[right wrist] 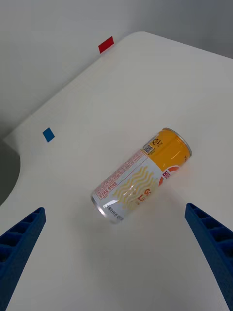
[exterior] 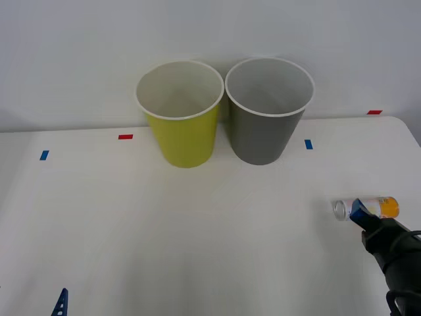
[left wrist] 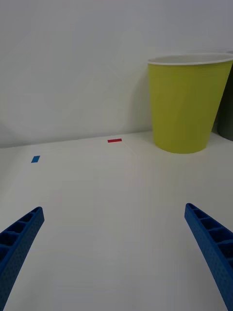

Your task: Put cans in the gray bin and PET bottles in the light green bin.

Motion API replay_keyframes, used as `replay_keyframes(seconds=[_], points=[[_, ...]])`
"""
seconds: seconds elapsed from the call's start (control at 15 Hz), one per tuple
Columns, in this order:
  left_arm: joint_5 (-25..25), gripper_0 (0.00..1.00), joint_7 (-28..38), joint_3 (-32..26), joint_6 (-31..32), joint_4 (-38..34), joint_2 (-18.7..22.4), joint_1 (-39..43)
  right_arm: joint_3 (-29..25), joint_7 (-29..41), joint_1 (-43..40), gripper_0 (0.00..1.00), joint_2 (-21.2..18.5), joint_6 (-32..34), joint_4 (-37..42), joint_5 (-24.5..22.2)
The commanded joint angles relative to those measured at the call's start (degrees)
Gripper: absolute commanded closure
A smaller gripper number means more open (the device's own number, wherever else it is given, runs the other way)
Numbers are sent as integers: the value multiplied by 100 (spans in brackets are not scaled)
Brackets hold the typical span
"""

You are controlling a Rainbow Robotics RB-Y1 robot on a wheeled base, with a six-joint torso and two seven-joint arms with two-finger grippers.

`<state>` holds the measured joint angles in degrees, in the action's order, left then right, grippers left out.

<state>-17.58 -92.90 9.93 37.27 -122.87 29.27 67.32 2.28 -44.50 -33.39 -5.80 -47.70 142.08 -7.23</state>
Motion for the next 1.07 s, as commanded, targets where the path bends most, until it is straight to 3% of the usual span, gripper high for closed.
replay_keyframes(seconds=[0.07, 0.53, 0.73, 1.07], points=[[0, 0, 0, 0, 0, 0, 0, 0, 36, 1277, 439, 0, -589, -987, 110, -42], [0, 0, 0, 0, 0, 0, 0, 0, -412, 2877, 1837, 0, -879, -3245, 57, 767], [0, 0, 0, 0, 0, 0, 0, 0, -518, 3835, 2294, 0, -1239, -3412, -488, 1215], [0, 0, 0, 0, 0, 0, 0, 0, -790, 5118, 2759, 0, -1978, -3790, -1121, 2428]])
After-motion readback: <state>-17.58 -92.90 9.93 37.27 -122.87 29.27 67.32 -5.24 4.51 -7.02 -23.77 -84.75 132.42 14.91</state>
